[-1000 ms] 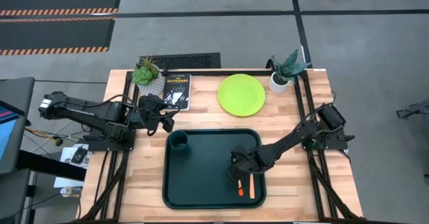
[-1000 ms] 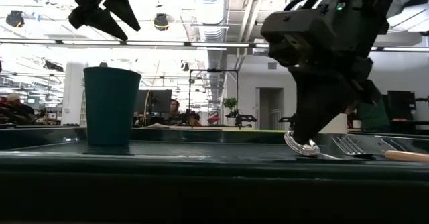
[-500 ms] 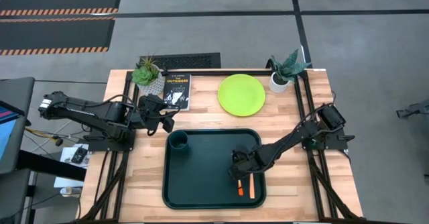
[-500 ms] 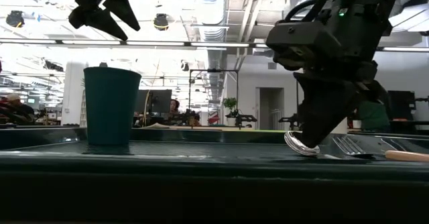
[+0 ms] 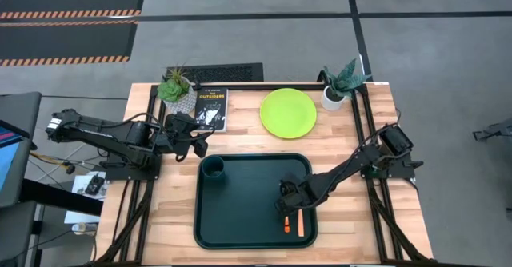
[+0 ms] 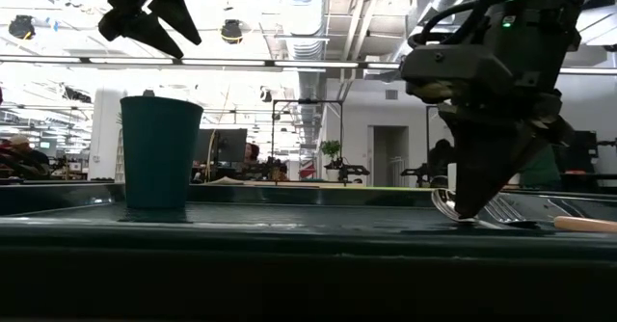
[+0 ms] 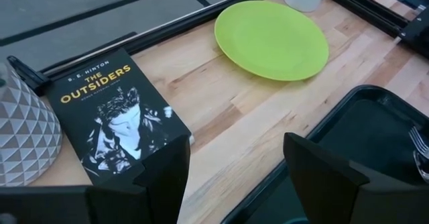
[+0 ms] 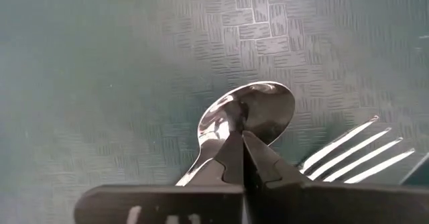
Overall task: Pick and place plate/cup/fork/spoon on tray
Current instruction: Adjust the silverware in the black tray, then put the yellow green plate onto the black tray
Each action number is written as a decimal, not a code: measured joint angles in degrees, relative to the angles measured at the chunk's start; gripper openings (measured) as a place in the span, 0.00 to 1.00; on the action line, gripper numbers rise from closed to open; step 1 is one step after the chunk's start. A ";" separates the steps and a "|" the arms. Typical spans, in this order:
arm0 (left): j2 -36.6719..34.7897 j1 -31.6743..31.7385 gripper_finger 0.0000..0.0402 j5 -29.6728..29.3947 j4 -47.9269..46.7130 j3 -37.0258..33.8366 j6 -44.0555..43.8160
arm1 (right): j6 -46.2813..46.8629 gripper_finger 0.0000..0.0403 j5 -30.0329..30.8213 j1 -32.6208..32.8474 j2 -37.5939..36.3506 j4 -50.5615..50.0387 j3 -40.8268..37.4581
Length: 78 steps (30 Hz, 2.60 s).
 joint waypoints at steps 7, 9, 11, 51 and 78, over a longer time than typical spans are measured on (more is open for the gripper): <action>0.00 0.02 0.57 -0.26 0.00 0.00 0.04 | -0.79 0.02 0.16 -0.04 0.00 -1.89 0.00; 0.00 0.01 0.57 -0.37 0.00 0.00 0.04 | -1.43 0.02 0.18 -0.20 -0.04 -1.71 0.00; 0.00 0.02 0.57 -0.44 0.01 0.00 0.06 | -1.42 0.02 0.18 -0.20 -0.09 -1.62 0.00; 0.00 0.01 0.57 3.38 0.01 0.00 -1.53 | 2.56 0.43 15.96 -14.31 -44.54 -39.10 -7.71; 0.00 0.02 0.57 0.94 0.45 0.00 -2.47 | 2.72 0.47 11.08 -45.23 -21.94 12.30 -28.00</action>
